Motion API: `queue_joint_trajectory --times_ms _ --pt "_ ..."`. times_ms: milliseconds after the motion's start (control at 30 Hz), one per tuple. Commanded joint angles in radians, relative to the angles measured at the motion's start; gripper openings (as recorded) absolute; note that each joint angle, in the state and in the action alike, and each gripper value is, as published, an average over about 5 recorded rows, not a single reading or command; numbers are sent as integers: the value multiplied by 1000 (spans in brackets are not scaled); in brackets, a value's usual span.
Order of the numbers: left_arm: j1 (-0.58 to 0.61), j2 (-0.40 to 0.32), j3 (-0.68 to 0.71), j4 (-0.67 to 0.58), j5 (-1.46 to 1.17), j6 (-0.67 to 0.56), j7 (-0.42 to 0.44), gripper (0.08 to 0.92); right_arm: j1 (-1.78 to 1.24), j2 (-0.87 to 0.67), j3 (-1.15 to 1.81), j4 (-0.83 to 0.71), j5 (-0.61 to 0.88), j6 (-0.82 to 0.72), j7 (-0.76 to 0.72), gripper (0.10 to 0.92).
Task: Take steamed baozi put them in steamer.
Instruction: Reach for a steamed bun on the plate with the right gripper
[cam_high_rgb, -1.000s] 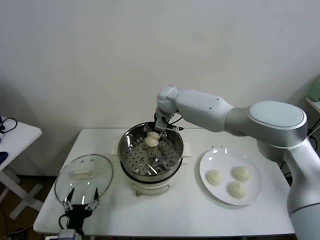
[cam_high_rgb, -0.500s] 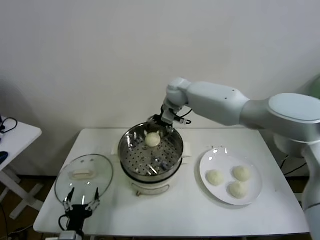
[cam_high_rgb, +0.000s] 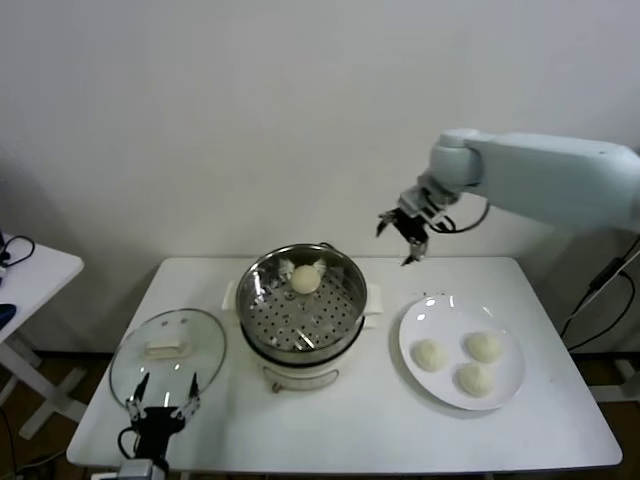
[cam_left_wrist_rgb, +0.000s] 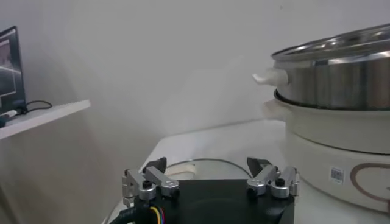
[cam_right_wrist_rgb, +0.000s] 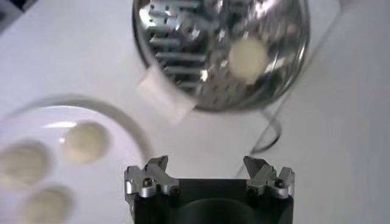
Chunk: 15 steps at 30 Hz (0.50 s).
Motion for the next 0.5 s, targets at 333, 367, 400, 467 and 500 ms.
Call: queue_joint_trajectory --times_ms 333,367,400,467,500 --pt "-6 -2 3 13 3 3 0 823 -193 -288 2 220 74 -357 102 823" --pt "-6 -2 3 13 3 3 0 823 -219 -285 20 216 70 -363 107 823" --pt "-6 -2 2 14 3 3 0 823 -242 -281 38 211 66 -368 111 823" --pt "-5 -3 1 14 4 4 0 823 -291 -271 79 196 55 -375 118 823" --pt "-5 -3 1 14 4 4 0 823 -314 -265 97 187 48 -377 120 823"
